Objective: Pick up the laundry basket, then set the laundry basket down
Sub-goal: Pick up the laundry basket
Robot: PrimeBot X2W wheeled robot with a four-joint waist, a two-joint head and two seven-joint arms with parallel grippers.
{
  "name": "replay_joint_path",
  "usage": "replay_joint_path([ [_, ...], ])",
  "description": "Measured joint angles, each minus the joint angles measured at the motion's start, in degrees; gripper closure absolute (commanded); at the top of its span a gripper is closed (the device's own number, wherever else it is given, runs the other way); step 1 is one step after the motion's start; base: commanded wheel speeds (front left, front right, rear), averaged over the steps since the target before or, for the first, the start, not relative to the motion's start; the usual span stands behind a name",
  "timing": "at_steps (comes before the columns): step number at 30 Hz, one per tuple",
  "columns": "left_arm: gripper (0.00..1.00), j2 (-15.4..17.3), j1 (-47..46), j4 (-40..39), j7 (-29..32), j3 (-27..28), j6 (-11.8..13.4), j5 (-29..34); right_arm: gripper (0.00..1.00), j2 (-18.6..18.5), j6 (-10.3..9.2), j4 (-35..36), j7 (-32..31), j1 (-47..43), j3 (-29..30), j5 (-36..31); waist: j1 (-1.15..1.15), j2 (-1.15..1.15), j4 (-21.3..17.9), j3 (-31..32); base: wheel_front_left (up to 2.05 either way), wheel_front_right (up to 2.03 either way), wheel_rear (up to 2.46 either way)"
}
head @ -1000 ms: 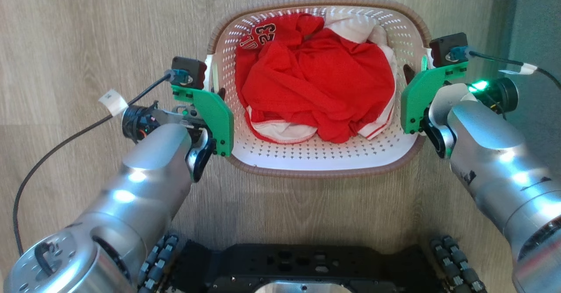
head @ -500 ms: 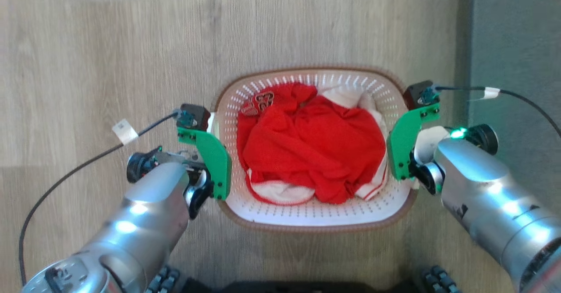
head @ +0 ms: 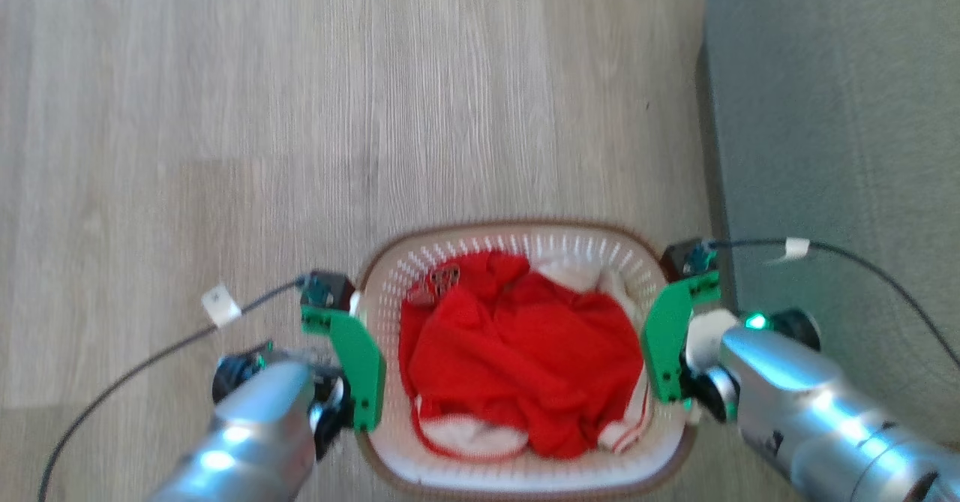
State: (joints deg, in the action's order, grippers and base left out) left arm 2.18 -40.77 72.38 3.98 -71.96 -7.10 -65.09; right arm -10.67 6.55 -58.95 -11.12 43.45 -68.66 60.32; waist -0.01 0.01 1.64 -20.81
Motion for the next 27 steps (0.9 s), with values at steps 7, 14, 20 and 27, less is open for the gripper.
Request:
replay_joint_path([
  [7,1.0,0.22,5.33,0.4,2.92,-0.22,-0.03,-1.21,1.0,1.12,-0.21,-0.15,-2.68,-4.66,-2.08,2.94,0.0,0.0,-0.39,7.79,0.0,0.0,0.0],
  [14,1.0,2.31,8.22,-1.51,5.57,-0.21,-0.44,-3.19,1.0,2.59,-0.49,-0.33,-4.5,-6.45,-3.42,3.43,0.0,0.0,-1.03,14.13,0.0,0.0,0.0],
  [20,1.0,3.52,10.34,-3.16,6.81,-0.45,-0.43,-3.19,1.0,3.64,-0.49,-1.42,-3.93,-8.88,-3.49,2.89,0.0,0.0,-1.14,18.13,0.0,0.0,0.0],
  [27,1.0,4.13,11.21,-4.57,7.62,-1.1,-0.43,-3.16,1.0,5.11,-0.46,-4.55,-0.99,-10.37,-3.57,1.97,0.0,0.0,-0.67,19.37,0.0,0.0,0.0],
])
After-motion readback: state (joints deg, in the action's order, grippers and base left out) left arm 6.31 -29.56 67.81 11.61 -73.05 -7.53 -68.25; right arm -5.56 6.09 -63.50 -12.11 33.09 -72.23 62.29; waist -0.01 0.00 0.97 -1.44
